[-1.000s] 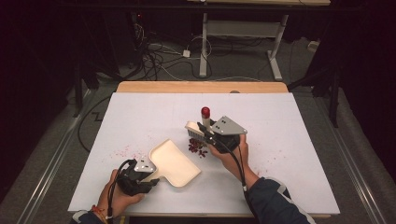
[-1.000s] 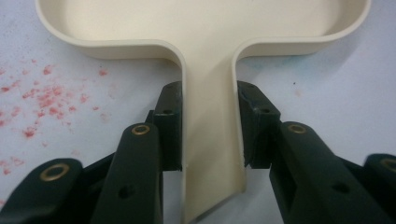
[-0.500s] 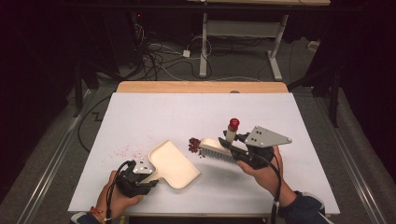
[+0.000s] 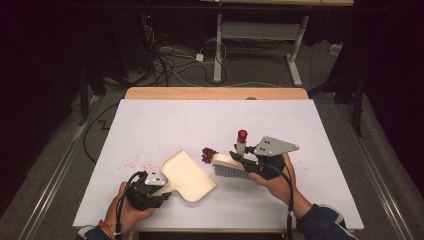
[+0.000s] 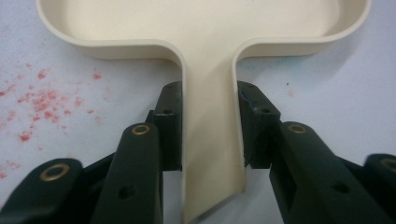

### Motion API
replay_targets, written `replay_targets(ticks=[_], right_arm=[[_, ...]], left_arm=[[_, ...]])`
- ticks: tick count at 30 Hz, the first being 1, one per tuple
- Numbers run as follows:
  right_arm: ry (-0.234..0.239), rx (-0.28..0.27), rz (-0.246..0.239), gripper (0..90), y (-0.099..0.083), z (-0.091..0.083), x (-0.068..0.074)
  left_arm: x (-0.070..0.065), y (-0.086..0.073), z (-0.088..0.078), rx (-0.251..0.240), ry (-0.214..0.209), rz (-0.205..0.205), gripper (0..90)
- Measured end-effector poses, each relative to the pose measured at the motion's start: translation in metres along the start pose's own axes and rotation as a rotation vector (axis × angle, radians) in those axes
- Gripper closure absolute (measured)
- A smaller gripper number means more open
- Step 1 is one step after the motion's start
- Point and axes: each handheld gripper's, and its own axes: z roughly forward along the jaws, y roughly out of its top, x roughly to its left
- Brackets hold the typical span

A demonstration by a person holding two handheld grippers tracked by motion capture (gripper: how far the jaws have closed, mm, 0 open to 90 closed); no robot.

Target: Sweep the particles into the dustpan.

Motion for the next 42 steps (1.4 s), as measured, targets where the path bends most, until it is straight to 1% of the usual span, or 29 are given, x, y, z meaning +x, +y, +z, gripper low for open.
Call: replay_targets(ticks=[1,2,3,5,9,11,12,13,14,15,16,18,19,20,21,22,24,25,26,27,30,31,33,34,35,36,39,40,42], right_arm=[[-0.009,-0.023,0.001,70.5,0.001,0.007,-0.005],[-0.013,-0.028,0.004,70.5,0.002,0.009,-0.006],[-0.001,-0.025,0.007,70.5,0.003,0.011,-0.007],[-0.006,-0.034,0.007,70.5,0.004,0.012,-0.008],[-0.006,-0.053,0.013,70.5,0.009,0.008,-0.009],[-0.045,-0.079,0.029,70.5,0.014,-0.001,-0.010],[-0.045,-0.079,0.029,70.5,0.014,-0.001,-0.010],[-0.071,-0.089,0.031,70.5,0.016,-0.005,-0.011],[-0.135,-0.101,0.034,70.4,0.020,-0.009,-0.013],[-0.135,-0.101,0.034,70.4,0.020,-0.009,-0.013],[-0.196,-0.109,0.041,70.4,0.022,-0.010,-0.016],[-0.249,-0.097,0.021,70.5,0.022,-0.007,-0.017],[-0.284,-0.089,0.009,70.5,0.022,-0.003,-0.018],[-0.284,-0.089,0.009,70.5,0.022,-0.003,-0.018],[-0.299,-0.090,0.009,70.5,0.022,0.000,-0.019],[-0.314,-0.093,0.022,70.5,0.020,0.009,-0.023],[-0.340,-0.081,0.031,70.5,0.018,0.019,-0.026],[-0.340,-0.081,0.031,70.5,0.018,0.019,-0.026],[-0.351,-0.068,0.050,70.5,0.015,0.030,-0.030],[-0.351,-0.068,0.050,70.5,0.015,0.030,-0.030],[-0.370,-0.048,0.086,70.5,0.009,0.044,-0.034],[-0.374,-0.044,0.101,70.5,0.007,0.052,-0.033],[-0.377,-0.051,0.105,70.5,0.009,0.056,-0.027],[-0.377,-0.051,0.105,70.5,0.009,0.056,-0.027],[-0.366,-0.048,0.106,70.4,0.010,0.061,-0.019],[-0.361,-0.049,0.103,70.3,0.011,0.064,-0.016],[-0.353,-0.053,0.116,70.0,0.013,0.071,-0.005],[-0.354,-0.051,0.108,70.0,0.013,0.073,-0.001],[-0.350,-0.052,0.108,69.9,0.014,0.074,0.001]], left_arm=[[0.000,0.000,0.000,-0.001,0.000,0.000,63.7],[0.000,0.001,0.001,0.001,-0.003,0.001,63.7],[0.001,0.001,0.001,0.000,-0.004,0.000,63.7],[0.001,0.001,0.001,0.000,-0.006,-0.002,63.7],[0.001,0.001,0.000,-0.003,-0.004,-0.002,63.7],[0.002,0.000,-0.002,-0.002,-0.005,-0.007,63.7],[0.002,0.000,-0.002,-0.002,-0.005,-0.007,63.7],[0.002,0.000,-0.002,-0.001,-0.006,-0.011,63.7],[0.003,0.000,-0.002,-0.001,-0.007,-0.013,63.7],[0.003,0.000,-0.001,-0.001,-0.007,-0.014,63.7],[0.002,0.001,-0.001,0.001,-0.006,-0.014,63.7],[0.002,0.001,-0.001,0.002,-0.005,-0.015,63.7],[0.002,0.002,-0.001,0.002,-0.005,-0.016,63.7],[0.002,0.002,-0.001,0.002,-0.005,-0.016,63.7],[0.002,0.002,-0.001,0.003,-0.004,-0.015,63.7],[0.002,0.003,0.000,0.002,-0.005,-0.017,63.7],[0.003,0.004,0.001,0.003,-0.003,-0.018,63.7],[0.003,0.004,0.001,0.003,-0.003,-0.018,63.7],[0.002,0.005,0.001,0.001,-0.001,-0.020,63.7],[0.003,0.005,0.001,0.001,-0.003,-0.022,63.7],[0.003,0.007,0.003,0.001,0.000,-0.028,63.7],[0.003,0.008,0.005,0.001,0.003,-0.030,63.7],[0.003,0.009,0.005,0.003,0.003,-0.034,63.7],[0.003,0.010,0.006,0.004,0.002,-0.032,63.7],[0.003,0.010,0.006,0.003,0.003,-0.034,63.7],[0.003,0.011,0.006,0.004,0.005,-0.036,63.7],[0.003,0.012,0.008,0.007,0.005,-0.040,63.7],[0.003,0.013,0.008,0.008,0.008,-0.042,63.7],[0.003,0.014,0.009,0.008,0.008,-0.046,63.7]])
